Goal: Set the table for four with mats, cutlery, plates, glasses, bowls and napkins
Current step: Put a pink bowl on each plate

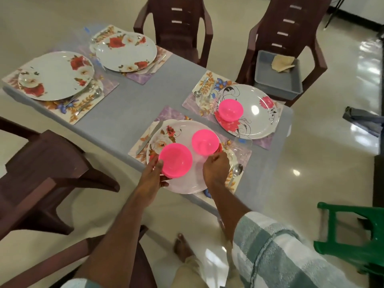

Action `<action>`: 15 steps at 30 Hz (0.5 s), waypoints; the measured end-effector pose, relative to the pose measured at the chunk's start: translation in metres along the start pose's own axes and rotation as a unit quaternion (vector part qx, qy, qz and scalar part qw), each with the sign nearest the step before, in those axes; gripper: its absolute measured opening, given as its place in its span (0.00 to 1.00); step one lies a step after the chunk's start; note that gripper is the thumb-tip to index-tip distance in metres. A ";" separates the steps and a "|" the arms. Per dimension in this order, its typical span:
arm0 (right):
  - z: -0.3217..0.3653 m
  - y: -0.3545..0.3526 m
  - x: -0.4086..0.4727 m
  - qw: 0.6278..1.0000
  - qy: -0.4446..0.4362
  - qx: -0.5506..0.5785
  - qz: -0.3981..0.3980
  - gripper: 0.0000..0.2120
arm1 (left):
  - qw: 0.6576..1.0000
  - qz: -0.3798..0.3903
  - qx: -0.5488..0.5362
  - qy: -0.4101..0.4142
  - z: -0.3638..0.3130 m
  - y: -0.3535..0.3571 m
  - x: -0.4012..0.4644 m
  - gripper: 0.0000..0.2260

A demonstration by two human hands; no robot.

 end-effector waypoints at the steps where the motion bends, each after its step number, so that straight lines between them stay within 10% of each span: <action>1: 0.004 -0.001 -0.008 0.999 -0.041 -0.012 0.013 0.04 | 1.000 0.001 -0.005 0.004 0.002 0.001 -0.004 0.11; 7: 0.038 -0.001 -0.051 0.958 -0.232 -0.005 0.168 0.15 | 0.999 -0.036 -0.009 0.022 0.015 0.003 -0.042 0.15; 15: 0.034 0.015 -0.157 0.823 -0.434 -0.064 0.361 0.15 | 0.954 -0.282 -0.096 0.030 0.078 -0.005 -0.189 0.18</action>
Point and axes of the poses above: each hand's wrist, its own x-axis towards the middle knuckle, its own y-axis out of the palm, z = x × y, the point moved 7 cm from there along x, towards the middle knuckle, and after that the axes turned 7 degrees about z, right-handed, at the moved point
